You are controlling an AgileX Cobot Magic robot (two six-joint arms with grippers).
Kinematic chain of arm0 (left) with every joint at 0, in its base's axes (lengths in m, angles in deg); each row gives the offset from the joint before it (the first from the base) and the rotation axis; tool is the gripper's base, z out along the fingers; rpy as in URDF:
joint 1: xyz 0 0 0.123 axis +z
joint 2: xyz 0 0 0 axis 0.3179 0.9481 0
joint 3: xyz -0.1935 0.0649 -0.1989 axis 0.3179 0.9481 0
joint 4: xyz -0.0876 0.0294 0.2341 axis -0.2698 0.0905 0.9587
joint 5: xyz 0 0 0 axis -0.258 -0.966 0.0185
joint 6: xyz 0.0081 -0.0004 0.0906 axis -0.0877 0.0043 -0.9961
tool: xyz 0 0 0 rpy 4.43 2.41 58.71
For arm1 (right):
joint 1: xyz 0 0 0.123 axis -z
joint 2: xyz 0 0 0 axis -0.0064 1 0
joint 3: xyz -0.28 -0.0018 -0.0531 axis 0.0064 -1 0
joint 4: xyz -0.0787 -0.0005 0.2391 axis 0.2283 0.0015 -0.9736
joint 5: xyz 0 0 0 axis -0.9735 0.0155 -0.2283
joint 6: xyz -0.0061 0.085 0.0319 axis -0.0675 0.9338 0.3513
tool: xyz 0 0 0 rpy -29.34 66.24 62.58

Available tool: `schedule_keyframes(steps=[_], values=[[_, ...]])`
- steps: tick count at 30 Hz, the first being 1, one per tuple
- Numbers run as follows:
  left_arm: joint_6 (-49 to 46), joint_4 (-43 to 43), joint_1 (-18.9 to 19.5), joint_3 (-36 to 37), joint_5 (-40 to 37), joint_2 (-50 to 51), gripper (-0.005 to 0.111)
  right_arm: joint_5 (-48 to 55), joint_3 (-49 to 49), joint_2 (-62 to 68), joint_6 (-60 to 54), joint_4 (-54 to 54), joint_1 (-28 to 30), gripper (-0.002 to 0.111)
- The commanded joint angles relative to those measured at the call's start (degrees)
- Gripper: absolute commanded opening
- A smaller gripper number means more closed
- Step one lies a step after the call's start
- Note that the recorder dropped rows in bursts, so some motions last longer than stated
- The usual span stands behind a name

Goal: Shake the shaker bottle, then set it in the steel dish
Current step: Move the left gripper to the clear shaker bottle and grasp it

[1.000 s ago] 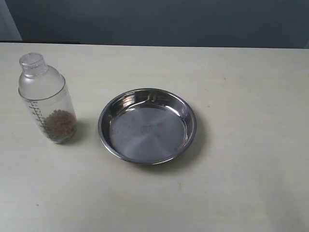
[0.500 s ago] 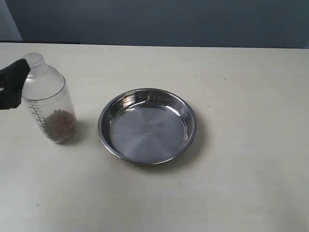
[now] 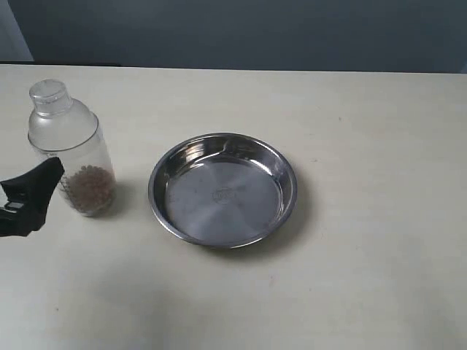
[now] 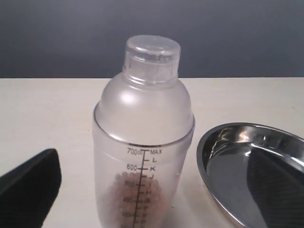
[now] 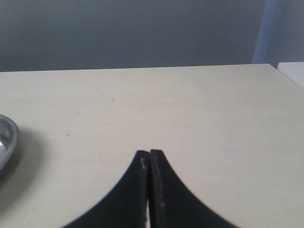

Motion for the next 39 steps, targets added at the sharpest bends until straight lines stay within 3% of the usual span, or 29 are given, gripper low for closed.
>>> schedule_keyframes(steps=[1,5,13,22,39], values=[[0.1,1.9,-0.6,0.4,3.4,4.0,0.104,-0.8,-0.1,-0.2,-0.1,-0.1,0.2,-0.001],[-4.1,-1.3,-0.6,0.4,12.2,12.2,0.104,-0.8,-0.1,-0.2,-0.1,-0.1,0.2,-0.001],[-7.7,-2.5,-0.6,-3.4,20.6,30.5,0.104,-0.8,-0.1,-0.2,-0.1,-0.1,0.2,-0.001],[-8.0,-2.5,-0.6,-9.9,23.6,40.7,0.104,-0.8,-0.1,-0.2,-0.1,-0.1,0.2,-0.001],[-8.1,-2.7,-0.6,-17.2,25.2,49.6,0.104,-0.8,-0.1,-0.2,-0.1,-0.1,0.2,-0.001]])
